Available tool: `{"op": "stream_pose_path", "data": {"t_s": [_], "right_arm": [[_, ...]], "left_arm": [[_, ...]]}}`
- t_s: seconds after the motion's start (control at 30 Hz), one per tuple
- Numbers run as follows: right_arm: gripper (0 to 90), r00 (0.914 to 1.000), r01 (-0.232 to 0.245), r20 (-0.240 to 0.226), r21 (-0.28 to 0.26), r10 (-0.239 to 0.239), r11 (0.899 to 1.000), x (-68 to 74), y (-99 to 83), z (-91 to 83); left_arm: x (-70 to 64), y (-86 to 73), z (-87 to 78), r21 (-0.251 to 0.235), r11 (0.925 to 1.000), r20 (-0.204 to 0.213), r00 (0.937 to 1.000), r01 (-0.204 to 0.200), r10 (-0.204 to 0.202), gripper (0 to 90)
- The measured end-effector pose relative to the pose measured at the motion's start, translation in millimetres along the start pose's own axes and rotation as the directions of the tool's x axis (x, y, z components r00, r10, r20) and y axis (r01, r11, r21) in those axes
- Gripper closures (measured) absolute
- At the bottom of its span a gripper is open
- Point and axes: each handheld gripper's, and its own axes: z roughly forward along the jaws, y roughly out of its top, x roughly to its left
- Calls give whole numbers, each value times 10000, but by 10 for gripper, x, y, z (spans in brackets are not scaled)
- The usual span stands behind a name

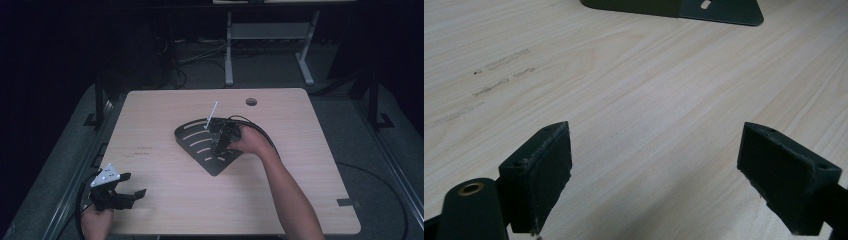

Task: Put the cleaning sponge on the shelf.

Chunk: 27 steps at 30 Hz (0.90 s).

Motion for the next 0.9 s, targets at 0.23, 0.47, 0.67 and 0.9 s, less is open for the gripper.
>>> {"op": "stream_pose_path", "data": {"t_s": [0.23,0.47,0.67,0.9], "right_arm": [[351,9998,-188,-36,-37,188,9998,-63,-30,24],[349,9997,-223,-50,1,223,9998,-74,-32,47],[340,9997,-245,-99,-6,245,9997,-79,-42,51],[302,9991,-390,-153,-3,390,9992,-82,-58,40]], "left_arm": [[0,5,10,37,10000,14,10000,-13,13,137],[5,6,13,0,10000,46,10000,34,-34,137],[11,11,22,25,10000,68,10000,63,-63,137],[15,24,43,46,10000,118,9999,33,-34,137]]}}
